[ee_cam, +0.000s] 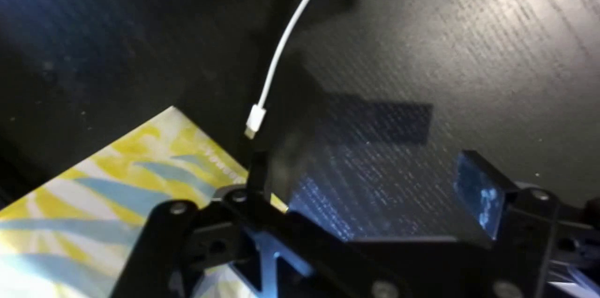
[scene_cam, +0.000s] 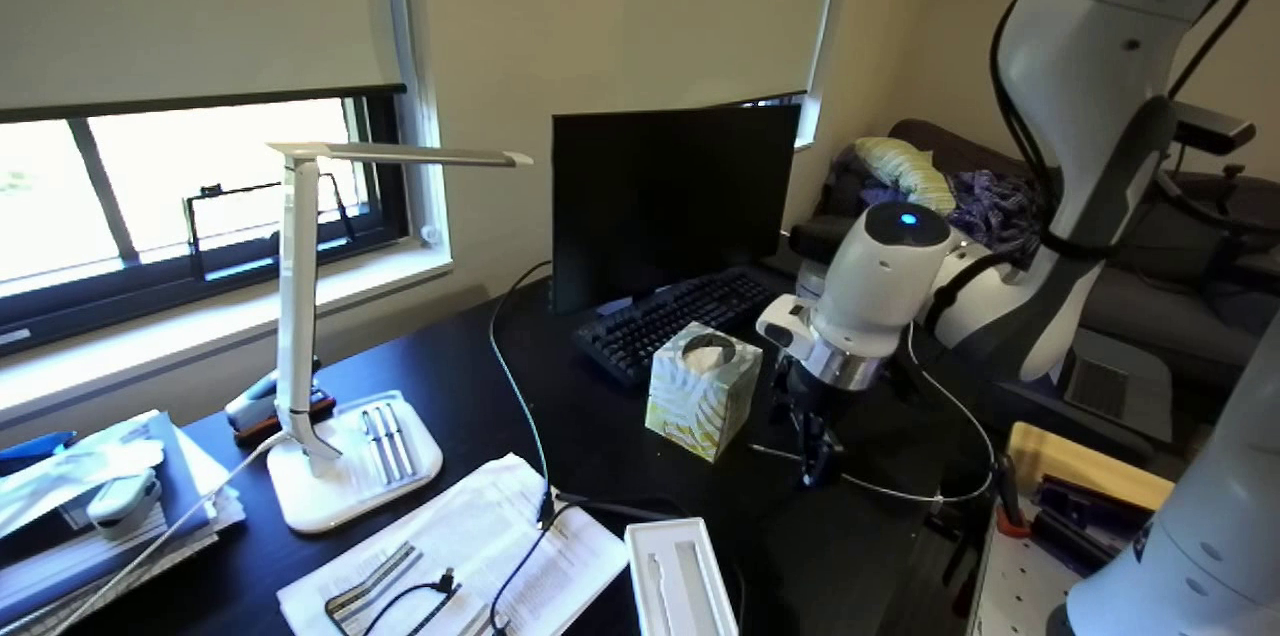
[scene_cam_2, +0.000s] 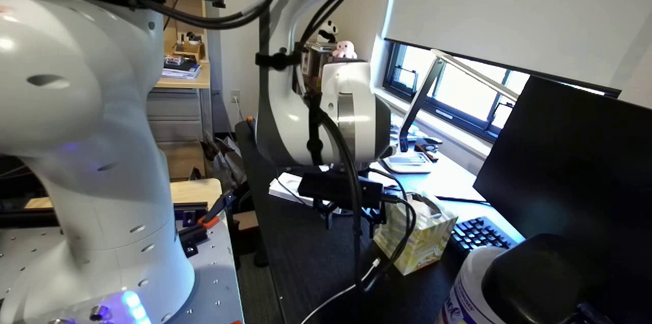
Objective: Pick up the white charger and move it from the left side of the laptop to the right side
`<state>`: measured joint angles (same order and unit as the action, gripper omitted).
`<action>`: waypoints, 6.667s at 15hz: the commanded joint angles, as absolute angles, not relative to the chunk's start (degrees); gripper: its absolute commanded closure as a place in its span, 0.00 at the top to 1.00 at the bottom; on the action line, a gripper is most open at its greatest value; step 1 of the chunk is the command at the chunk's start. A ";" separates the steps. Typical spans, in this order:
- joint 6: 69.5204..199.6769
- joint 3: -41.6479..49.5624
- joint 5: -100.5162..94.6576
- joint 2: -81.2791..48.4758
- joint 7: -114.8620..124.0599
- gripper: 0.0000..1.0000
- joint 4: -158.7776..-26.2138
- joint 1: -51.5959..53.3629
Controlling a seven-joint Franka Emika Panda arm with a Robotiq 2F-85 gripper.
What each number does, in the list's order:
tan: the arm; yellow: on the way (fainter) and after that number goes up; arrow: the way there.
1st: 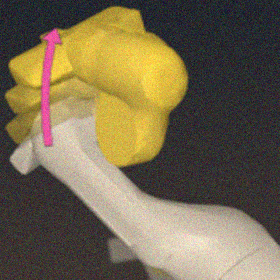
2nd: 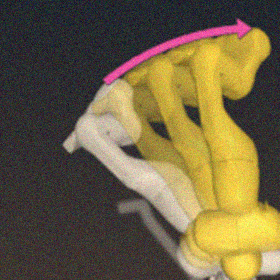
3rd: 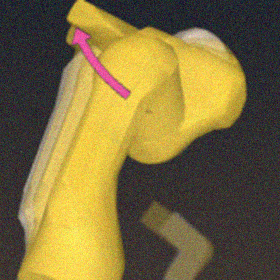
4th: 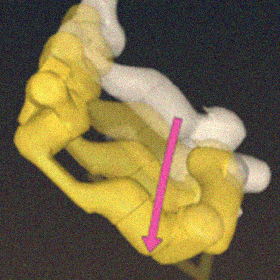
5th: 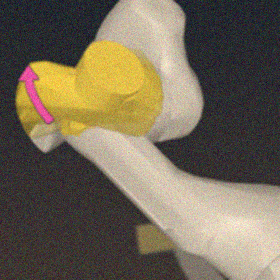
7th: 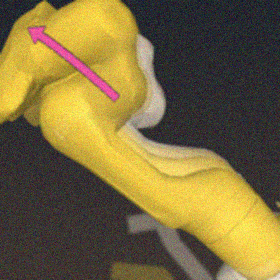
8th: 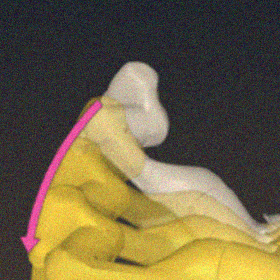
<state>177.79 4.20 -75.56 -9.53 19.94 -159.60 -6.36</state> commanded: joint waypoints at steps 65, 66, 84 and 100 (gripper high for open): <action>195.08 23.33 -77.11 -23.49 43.95 0.03 -156.04 -0.98; 195.44 23.97 -77.18 -22.52 43.61 0.03 -156.56 -0.62; 195.89 18.19 -70.96 -22.66 31.53 1.00 -159.20 -6.46; 196.22 19.96 -71.46 -22.97 31.55 0.74 -158.99 -6.10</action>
